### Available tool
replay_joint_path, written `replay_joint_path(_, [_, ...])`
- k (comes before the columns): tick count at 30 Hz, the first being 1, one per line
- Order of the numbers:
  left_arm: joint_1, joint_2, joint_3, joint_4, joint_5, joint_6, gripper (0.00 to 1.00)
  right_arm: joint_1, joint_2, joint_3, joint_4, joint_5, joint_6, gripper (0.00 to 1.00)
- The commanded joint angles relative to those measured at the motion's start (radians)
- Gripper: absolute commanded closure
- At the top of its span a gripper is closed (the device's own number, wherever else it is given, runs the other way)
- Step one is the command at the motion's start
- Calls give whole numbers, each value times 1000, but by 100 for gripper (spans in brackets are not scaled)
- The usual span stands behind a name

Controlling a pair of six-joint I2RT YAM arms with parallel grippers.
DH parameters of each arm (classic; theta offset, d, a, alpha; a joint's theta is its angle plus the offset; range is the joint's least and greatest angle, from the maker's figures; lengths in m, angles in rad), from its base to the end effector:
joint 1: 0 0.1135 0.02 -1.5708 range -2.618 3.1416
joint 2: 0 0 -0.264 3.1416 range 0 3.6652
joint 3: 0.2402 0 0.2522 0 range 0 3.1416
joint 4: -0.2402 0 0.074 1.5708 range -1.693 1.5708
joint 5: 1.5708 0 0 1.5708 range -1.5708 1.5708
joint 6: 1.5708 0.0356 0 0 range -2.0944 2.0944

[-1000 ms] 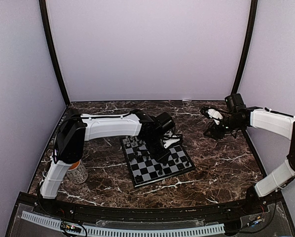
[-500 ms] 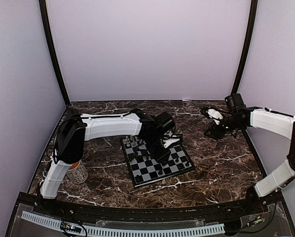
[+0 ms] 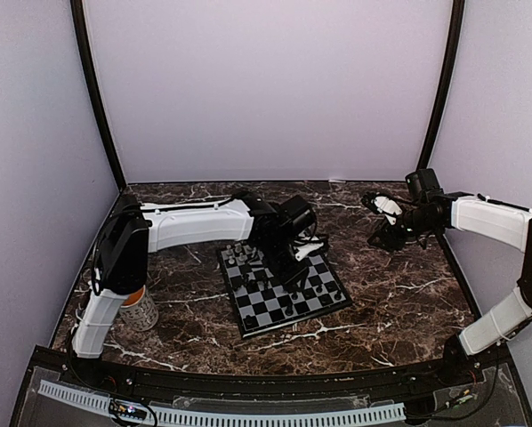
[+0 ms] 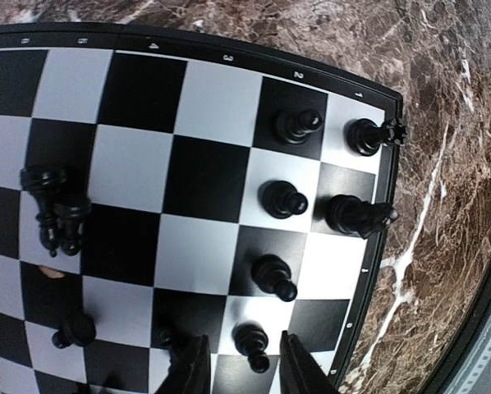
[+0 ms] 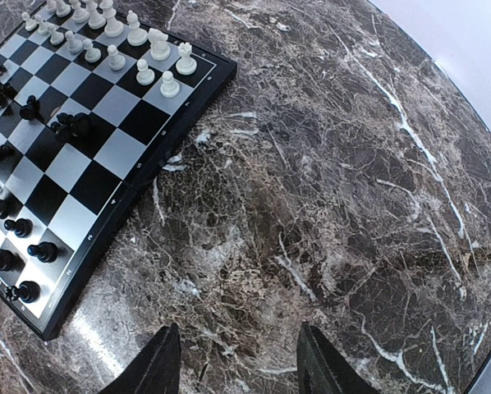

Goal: Set up the chess pieces on the board
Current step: Place the pawn on d7, then pick up the pawn from the chessboard.

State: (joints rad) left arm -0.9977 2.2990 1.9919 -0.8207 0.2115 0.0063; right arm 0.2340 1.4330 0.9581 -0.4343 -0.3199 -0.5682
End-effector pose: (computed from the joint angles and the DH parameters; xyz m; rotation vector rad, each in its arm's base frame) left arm 0.2616 -0.4191 0.1954 1.4049 2.4204 -0.5609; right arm 0.2846 0.0793 0.2313 -1.0722 2.1835 0.2476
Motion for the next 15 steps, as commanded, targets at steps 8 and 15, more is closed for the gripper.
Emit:
replay_joint_path(8, [28, -111, -87, 11, -112, -167, 65, 8, 9, 0, 2, -4, -9, 50])
replay_joint_path(15, [36, -96, -112, 3, -100, -176, 61, 9, 11, 1, 0, -3, -10, 50])
